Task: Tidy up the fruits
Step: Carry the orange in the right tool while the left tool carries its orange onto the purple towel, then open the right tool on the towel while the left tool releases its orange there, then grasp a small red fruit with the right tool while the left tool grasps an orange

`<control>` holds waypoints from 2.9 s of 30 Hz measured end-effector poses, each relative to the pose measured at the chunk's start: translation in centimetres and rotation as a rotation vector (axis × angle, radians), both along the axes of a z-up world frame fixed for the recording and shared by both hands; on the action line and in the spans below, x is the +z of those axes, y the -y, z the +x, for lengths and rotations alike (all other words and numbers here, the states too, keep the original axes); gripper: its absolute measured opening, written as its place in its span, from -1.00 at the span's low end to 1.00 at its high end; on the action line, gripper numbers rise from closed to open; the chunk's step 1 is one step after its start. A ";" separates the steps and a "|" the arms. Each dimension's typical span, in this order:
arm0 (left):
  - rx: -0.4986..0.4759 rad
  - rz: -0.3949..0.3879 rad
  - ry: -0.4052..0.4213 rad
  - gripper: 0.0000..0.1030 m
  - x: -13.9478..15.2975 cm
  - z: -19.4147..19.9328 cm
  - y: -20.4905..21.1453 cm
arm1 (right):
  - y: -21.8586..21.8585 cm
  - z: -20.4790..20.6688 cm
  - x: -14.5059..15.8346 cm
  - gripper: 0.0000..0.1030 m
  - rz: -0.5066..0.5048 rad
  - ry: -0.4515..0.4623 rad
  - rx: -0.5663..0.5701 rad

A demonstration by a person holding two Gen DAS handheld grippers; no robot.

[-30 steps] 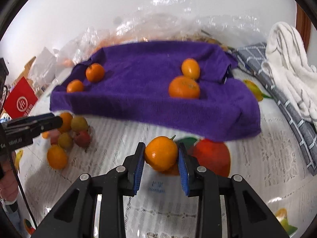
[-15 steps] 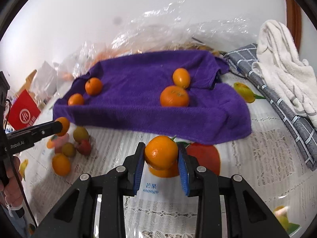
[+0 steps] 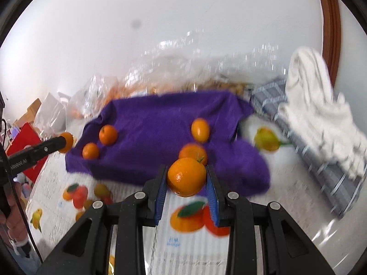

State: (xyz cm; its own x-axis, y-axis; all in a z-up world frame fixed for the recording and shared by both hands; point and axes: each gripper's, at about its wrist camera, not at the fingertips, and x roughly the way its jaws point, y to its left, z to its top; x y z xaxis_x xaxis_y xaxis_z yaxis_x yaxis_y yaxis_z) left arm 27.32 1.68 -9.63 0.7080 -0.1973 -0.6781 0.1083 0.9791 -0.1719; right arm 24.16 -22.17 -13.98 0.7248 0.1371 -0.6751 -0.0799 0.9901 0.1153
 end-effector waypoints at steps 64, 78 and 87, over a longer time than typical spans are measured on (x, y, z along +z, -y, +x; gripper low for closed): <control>-0.012 -0.030 0.078 -0.15 -4.9 2.6 2.4 | 0.3 4.9 -3.4 0.25 -0.052 0.043 -0.033; -0.058 0.051 0.047 0.10 -2.3 -2.3 -3.2 | -3.4 -0.1 -0.8 0.25 -0.106 -0.022 -0.054; -0.073 0.128 0.022 0.10 -4.3 -4.4 -5.3 | -6.2 -2.6 -2.6 0.25 -0.142 -0.075 -0.022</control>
